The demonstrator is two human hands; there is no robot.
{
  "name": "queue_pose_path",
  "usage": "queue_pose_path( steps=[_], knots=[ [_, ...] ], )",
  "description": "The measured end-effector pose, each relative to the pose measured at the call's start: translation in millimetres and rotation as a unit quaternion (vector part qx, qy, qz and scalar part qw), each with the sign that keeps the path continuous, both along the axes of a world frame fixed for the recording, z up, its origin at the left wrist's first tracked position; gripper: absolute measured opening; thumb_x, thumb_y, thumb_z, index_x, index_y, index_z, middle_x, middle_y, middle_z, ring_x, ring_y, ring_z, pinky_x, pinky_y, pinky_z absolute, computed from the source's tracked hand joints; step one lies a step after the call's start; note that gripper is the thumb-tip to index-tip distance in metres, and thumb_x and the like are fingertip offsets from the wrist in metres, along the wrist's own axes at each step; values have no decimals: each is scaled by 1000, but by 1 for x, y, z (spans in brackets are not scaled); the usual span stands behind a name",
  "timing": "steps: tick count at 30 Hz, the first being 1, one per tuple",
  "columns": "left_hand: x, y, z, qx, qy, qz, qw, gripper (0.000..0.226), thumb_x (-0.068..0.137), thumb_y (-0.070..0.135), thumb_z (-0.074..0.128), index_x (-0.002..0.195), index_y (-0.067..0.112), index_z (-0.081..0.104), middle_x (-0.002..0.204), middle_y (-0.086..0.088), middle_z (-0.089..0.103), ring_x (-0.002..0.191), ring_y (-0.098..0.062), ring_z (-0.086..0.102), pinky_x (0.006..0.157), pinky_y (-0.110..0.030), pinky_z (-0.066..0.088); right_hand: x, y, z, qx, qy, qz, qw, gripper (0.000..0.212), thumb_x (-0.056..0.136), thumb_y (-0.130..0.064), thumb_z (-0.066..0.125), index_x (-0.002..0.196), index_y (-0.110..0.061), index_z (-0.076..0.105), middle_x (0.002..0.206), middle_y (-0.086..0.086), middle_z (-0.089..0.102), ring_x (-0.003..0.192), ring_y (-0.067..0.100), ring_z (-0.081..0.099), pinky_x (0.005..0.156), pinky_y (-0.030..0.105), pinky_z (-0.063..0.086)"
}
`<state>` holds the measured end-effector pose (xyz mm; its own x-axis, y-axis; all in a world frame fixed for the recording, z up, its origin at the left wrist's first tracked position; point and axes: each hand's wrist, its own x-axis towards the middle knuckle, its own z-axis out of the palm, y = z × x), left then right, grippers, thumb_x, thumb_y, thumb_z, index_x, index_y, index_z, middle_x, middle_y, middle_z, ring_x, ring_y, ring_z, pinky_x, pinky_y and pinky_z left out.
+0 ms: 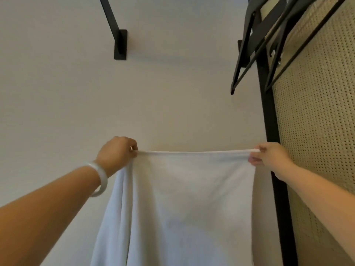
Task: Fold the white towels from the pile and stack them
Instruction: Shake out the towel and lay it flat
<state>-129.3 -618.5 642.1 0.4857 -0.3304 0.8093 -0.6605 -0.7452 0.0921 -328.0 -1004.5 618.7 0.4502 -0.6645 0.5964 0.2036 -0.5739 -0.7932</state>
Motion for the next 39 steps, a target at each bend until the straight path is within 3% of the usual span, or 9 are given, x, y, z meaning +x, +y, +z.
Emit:
queue_pose_path(
  steps=[5, 9, 14, 18, 23, 28, 31, 34, 39],
  knots=[
    [-21, 16, -105, 51, 108, -14, 993, 15, 85, 20, 67, 73, 27, 62, 83, 3, 64, 80, -20, 59, 70, -28, 46, -19, 13, -104, 49, 133, 39, 989, 12, 86, 2, 69, 85, -8, 62, 93, 16, 68, 88, 29, 71, 85, 42, 59],
    [-51, 33, -235, 109, 180, -39, 977, 7, 89, 23, 62, 83, 24, 66, 90, 4, 66, 88, -17, 58, 78, -30, 49, -51, 33, -225, 77, 226, 27, 971, 11, 81, 7, 73, 82, 0, 64, 89, 19, 67, 87, 29, 66, 75, 35, 58],
    [-120, 67, -375, 186, 236, -109, 947, 9, 90, 16, 57, 86, 16, 65, 87, 1, 63, 89, -16, 51, 73, -26, 40, -113, 60, -351, 134, 330, 3, 934, 9, 82, 0, 74, 83, -9, 73, 88, 6, 73, 89, 20, 68, 77, 33, 54],
    [-183, 94, -446, 242, 268, -170, 917, 13, 88, 8, 55, 78, 15, 54, 82, 1, 53, 79, -16, 44, 61, -23, 29, -173, 88, -423, 141, 376, -8, 916, 14, 83, -3, 73, 83, -17, 74, 96, -4, 71, 93, 11, 65, 81, 29, 49],
    [-238, 123, -502, 277, 251, -204, 905, 35, 62, 0, 72, 70, 26, 50, 74, 12, 50, 64, -11, 46, 56, -23, 41, -239, 117, -488, 159, 407, -22, 899, 20, 86, 4, 67, 82, -14, 73, 106, -4, 67, 100, 11, 64, 78, 21, 50],
    [-269, 139, -536, 350, 264, -200, 876, 40, 54, 12, 80, 76, 33, 54, 78, 15, 48, 66, -8, 45, 59, -18, 36, -280, 139, -523, 20, 491, 5, 871, 31, 90, 8, 57, 89, -21, 69, 123, -4, 59, 119, 15, 55, 104, 28, 43],
    [-280, 137, -546, 332, 290, -192, 877, 39, 50, 10, 76, 74, 31, 53, 78, 14, 48, 66, -10, 44, 59, -20, 38, -285, 147, -528, -105, 551, -7, 828, 42, 88, 10, 49, 90, -29, 65, 137, -6, 51, 131, 9, 38, 118, 28, 27],
    [-287, 124, -549, 293, 306, -190, 886, 29, 59, 13, 72, 79, 29, 57, 85, 12, 51, 74, -12, 49, 67, -24, 45, -277, 158, -527, -216, 543, -29, 811, 31, 88, 1, 56, 91, -28, 68, 136, -7, 54, 132, 11, 36, 114, 24, 20],
    [-292, 75, -555, 239, 333, -260, 874, 22, 96, 33, 53, 115, 25, 60, 113, 9, 53, 103, -14, 49, 89, -26, 39, -252, 192, -530, -223, 475, 107, 844, 15, 93, -13, 64, 104, -21, 71, 104, -15, 58, 106, 4, 49, 100, 22, 40]
  ],
)
